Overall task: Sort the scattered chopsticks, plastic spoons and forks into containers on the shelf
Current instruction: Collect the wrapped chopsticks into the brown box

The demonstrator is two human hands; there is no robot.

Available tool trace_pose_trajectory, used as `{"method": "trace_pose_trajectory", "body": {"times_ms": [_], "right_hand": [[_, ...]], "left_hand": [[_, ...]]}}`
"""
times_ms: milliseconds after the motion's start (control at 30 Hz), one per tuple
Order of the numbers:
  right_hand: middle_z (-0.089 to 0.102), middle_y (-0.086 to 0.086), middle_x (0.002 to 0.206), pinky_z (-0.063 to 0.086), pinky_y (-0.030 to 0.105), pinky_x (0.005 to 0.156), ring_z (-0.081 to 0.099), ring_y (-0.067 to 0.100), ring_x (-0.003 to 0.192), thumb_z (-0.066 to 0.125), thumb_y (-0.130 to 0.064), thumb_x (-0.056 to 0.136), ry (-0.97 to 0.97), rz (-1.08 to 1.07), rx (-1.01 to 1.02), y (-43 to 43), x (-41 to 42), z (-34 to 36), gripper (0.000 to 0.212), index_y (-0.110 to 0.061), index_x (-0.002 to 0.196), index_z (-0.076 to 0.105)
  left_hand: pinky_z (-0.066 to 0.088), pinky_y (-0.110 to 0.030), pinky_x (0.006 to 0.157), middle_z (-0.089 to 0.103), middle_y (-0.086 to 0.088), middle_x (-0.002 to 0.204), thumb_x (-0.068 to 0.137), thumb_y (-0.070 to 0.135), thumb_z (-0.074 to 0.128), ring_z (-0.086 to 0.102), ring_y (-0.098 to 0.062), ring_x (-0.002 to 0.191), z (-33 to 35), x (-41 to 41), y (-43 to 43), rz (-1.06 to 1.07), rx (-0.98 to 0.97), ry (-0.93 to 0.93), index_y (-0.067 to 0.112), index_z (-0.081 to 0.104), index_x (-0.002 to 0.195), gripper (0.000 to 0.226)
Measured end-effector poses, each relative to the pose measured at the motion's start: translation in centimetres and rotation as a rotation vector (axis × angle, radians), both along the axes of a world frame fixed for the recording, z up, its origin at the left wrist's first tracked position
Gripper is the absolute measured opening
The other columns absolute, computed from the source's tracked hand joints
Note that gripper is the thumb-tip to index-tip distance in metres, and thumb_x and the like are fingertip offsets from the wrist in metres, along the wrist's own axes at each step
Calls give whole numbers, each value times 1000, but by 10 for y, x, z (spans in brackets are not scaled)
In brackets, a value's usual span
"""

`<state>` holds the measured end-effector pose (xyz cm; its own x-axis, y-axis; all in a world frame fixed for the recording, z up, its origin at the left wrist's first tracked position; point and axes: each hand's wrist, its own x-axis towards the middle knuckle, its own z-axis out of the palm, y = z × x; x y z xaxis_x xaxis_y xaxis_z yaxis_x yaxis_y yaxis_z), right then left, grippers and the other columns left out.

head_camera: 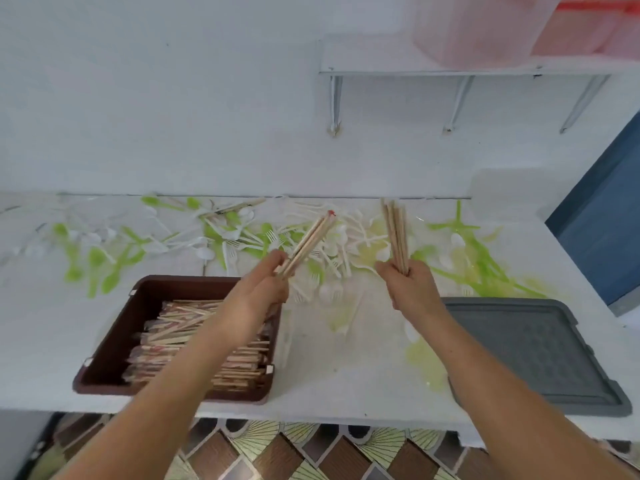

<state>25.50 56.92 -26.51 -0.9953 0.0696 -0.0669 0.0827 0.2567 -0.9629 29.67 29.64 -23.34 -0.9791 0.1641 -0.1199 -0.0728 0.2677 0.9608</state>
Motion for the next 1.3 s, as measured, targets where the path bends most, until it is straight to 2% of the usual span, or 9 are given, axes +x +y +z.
{"method": "trace_pose_trajectory", "body": {"times_ms": [233, 400, 500, 633, 833, 967, 1133, 1233, 1300], "right_hand": [[59, -2, 76, 37, 35, 60, 53, 25, 69, 51, -39, 81, 250, 539, 1036, -109, -3, 58, 19, -22, 88, 49], [61, 11, 111, 51, 46, 82, 57, 34, 94, 48, -29, 94, 196, 882, 1253, -193, 24, 18, 43, -21, 134, 34], [43, 13, 142, 37, 54, 106, 42, 35, 128, 62, -28, 87, 137, 995, 1361, -226, 36, -9, 74, -25, 150, 24], [38, 8, 140, 34, 46, 106, 36, 30, 130, 77, -24, 77, 185, 901, 1260, -235, 44, -20, 81, -24, 148, 37], [51, 10, 144, 40, 42, 112, 42, 28, 132, 73, -27, 91, 206, 766, 980, -202, 54, -8, 68, -10, 151, 47], [69, 9, 124, 52, 35, 100, 62, 24, 117, 67, -9, 94, 353, 594, 715, -157, 55, -2, 30, -6, 123, 74], [77, 1, 95, 57, 23, 79, 71, 14, 89, 60, 6, 81, 405, 154, 645, -45, 53, -20, 32, -11, 99, 81], [75, 4, 92, 55, 33, 79, 70, 22, 89, 58, 0, 86, 176, -195, 686, 75, 46, -32, 24, -10, 95, 77], [71, 2, 119, 49, 30, 88, 65, 23, 107, 57, -6, 90, -173, -368, 650, 162, 47, -39, 36, -17, 120, 72]], "left_hand": [[42, -37, 73, 61, -1, 91, 104, 22, 41, 58, -24, 81, 10, -25, -165, -134, -959, 120, 40, 44, 115, 21], [44, -37, 78, 56, 9, 91, 96, 10, 44, 56, -20, 89, -7, -53, -184, -369, -944, 180, 32, 53, 125, 39], [50, -35, 87, 62, 17, 97, 96, 20, 50, 61, -9, 96, -33, -50, -189, -553, -896, 154, 43, 57, 121, 35], [47, -34, 99, 62, 14, 121, 99, 33, 54, 57, -10, 117, -53, -48, -198, -556, -925, 287, 40, 55, 137, 38], [56, -36, 88, 69, 20, 119, 97, 45, 50, 64, -8, 113, -24, -66, -174, -543, -1095, 420, 45, 63, 128, 34], [55, -34, 84, 64, 30, 98, 97, 41, 55, 63, -2, 96, 5, -80, -117, -448, -962, 410, 45, 68, 114, 22], [55, -23, 83, 70, 28, 95, 93, 32, 66, 66, 3, 83, 13, -79, -3, -480, -627, 250, 40, 76, 100, 14], [57, -23, 80, 74, 15, 94, 91, 26, 69, 70, -1, 86, 9, -66, 96, -544, -399, 76, 36, 77, 95, 13], [63, -32, 77, 77, 1, 100, 91, 17, 67, 74, -13, 91, -5, -55, 164, -574, -292, -148, 22, 77, 101, 14]]}}
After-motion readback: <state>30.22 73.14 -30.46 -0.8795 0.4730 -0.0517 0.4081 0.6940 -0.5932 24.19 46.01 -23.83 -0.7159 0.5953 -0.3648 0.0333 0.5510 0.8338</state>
